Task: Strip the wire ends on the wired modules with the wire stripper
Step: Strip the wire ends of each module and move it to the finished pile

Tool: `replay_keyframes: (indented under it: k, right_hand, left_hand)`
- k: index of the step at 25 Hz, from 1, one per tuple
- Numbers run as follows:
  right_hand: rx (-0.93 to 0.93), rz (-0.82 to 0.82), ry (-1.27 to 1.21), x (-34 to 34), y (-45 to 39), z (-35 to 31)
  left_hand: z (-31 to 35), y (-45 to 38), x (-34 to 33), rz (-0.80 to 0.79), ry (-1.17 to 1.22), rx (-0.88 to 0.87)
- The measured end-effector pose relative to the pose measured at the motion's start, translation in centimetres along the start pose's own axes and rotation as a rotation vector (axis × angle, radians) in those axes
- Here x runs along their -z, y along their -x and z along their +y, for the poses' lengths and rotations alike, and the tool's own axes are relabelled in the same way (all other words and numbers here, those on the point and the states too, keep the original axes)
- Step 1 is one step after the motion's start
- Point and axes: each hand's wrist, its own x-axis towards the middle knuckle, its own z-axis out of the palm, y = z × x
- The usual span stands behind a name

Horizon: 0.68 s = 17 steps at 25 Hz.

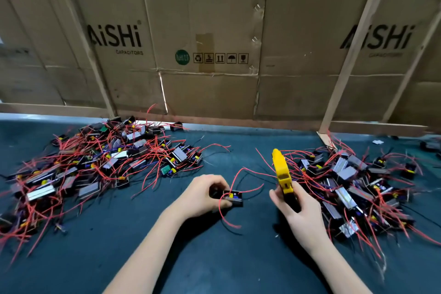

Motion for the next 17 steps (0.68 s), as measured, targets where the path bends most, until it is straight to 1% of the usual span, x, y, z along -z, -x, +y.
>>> replay_keyframes:
  k: [1,2,3,5,7,8,10,12,15,17]
  right_hand:
    - [0.045,0.02,0.045,0.1,0.0,0.0]
    - [0.094,0.064,0.106,0.2,-0.1,0.1]
    - [0.141,0.133,0.198,0.5,-0.3,0.1]
    - [0.224,0.294,0.463,1.0,-0.7,0.4]
    - [0.263,0.405,0.723,1.4,-1.3,0.9]
    - [0.258,0.427,0.797,1.5,-1.4,1.1]
    - [0.243,0.445,0.841,1.5,-1.5,1.2]
    - [0.246,0.462,0.836,1.5,-1.5,1.2]
    - [0.239,0.497,0.796,1.7,-1.5,0.9]
    - [0.226,0.522,0.773,2.0,-1.6,0.8]
  left_hand:
    - [-0.6,-0.1,-0.4,-0.016,-0.125,0.022]
    - [-1.1,-0.1,-0.2,-0.027,-0.149,0.023]
    - [-1.3,-0.2,0.1,-0.046,-0.09,0.009]
    - [-1.5,0.1,0.4,-0.051,0.144,0.036]
    - [-1.3,0.1,0.0,0.064,0.323,0.113]
    - [-1.2,0.1,-0.5,0.124,0.372,0.147]
    - [-0.9,0.1,-1.4,0.181,0.403,0.169]
    - [-0.9,0.0,-1.6,0.194,0.387,0.136]
    - [-1.1,0.5,-1.9,0.173,0.275,0.078]
    - [-1.0,0.8,-2.2,0.202,0.198,0.056]
